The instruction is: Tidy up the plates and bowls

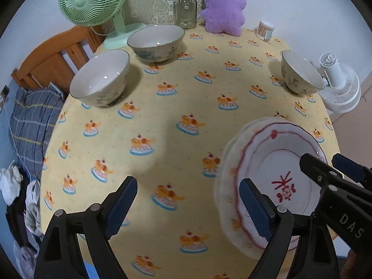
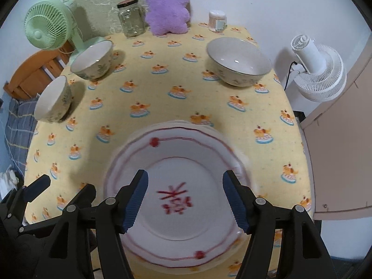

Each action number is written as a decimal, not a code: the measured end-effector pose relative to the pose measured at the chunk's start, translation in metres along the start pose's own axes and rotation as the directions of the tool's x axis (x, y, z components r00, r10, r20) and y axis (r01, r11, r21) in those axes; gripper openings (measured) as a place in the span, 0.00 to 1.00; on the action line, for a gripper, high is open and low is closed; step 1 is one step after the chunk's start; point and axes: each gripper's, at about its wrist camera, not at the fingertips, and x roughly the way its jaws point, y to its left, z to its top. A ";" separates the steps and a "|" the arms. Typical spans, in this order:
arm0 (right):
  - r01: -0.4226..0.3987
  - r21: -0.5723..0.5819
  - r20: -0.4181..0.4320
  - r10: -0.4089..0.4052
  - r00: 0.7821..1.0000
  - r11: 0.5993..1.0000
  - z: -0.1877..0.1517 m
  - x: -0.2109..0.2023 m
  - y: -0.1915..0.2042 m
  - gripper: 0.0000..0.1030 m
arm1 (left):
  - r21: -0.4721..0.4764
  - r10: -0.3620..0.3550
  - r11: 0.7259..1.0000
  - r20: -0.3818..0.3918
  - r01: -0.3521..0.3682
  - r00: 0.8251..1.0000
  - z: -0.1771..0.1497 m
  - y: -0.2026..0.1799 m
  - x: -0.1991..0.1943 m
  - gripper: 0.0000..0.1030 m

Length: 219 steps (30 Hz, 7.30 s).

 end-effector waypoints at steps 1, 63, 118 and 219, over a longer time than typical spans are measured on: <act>0.003 0.002 0.003 -0.003 1.000 1.000 0.000 -0.001 0.007 0.68 | 0.004 -0.004 1.000 0.006 0.004 1.000 0.001 0.008 -0.002 0.88; -0.080 -0.014 0.044 0.081 0.996 0.997 0.137 0.110 0.250 0.19 | 0.015 0.028 0.999 0.093 -0.030 0.995 0.138 0.194 0.096 0.33; -0.015 0.102 -0.038 0.019 0.999 0.995 -0.013 0.019 0.138 0.20 | 0.100 -0.034 0.994 -0.007 0.034 0.999 0.001 0.092 0.020 0.33; -0.162 -0.209 0.120 0.189 0.975 0.964 0.264 0.135 0.170 0.66 | -0.186 0.174 0.972 0.144 -0.146 0.974 0.237 0.108 0.113 0.57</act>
